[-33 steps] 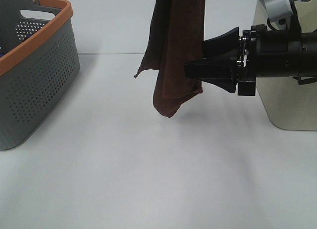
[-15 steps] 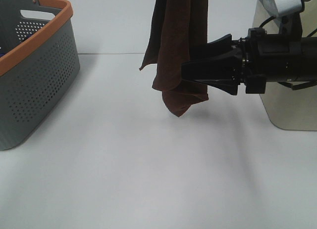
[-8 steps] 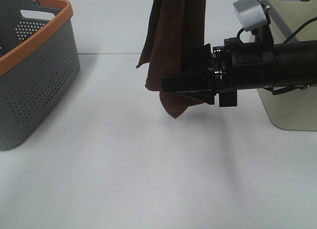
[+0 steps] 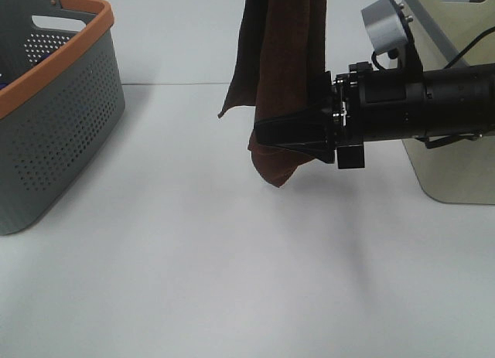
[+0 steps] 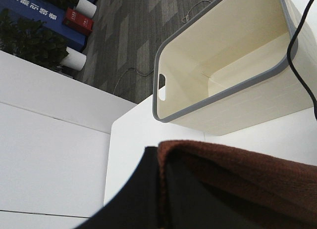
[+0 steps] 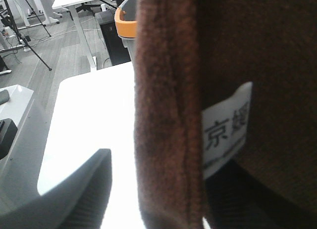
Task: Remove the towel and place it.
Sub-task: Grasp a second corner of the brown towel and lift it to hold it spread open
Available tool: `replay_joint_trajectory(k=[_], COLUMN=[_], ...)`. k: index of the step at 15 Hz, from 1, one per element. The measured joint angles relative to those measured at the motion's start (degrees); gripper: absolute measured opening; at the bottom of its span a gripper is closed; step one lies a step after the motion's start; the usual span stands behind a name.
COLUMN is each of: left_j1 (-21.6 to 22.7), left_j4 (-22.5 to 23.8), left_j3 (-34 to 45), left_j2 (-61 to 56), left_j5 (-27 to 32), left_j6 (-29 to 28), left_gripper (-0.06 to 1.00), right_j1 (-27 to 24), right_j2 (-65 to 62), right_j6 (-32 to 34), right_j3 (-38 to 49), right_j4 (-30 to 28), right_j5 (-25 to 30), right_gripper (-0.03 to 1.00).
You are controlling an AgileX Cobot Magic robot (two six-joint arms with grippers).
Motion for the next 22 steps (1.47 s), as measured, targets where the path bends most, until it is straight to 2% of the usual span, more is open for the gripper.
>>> replay_joint_trajectory(k=[6,9,13,15,20,22], left_j1=[0.00,0.00,0.00,0.00,0.00,0.00], left_j4=[0.00,0.00,0.00,0.00,0.00,0.00], left_j3=[0.00,0.00,0.00,0.00,0.00,0.00], left_j2=[0.46,0.46,0.46,0.52,1.26,1.26], left_j5=[0.00,-0.06,-0.34,-0.40,-0.40,-0.40], left_j6=[0.00,0.00,0.00,0.00,0.00,-0.06], left_gripper=[0.00,0.00,0.00,0.00,0.00,0.00], right_j1=[0.00,0.00,0.00,0.00,0.00,0.00], right_j2=[0.00,0.00,0.00,0.00,-3.67,-7.33], right_j6=[0.00,0.00,-0.11,0.69,10.20,12.20], right_j3=[0.00,0.00,0.00,0.00,0.00,0.00], right_j4=[0.00,0.00,0.00,0.00,0.00,-1.89], right_j5=[0.00,-1.60,-4.35,-4.35,-4.87,-6.07], right_gripper=[0.57,0.43,0.02,0.02,0.02,0.02])
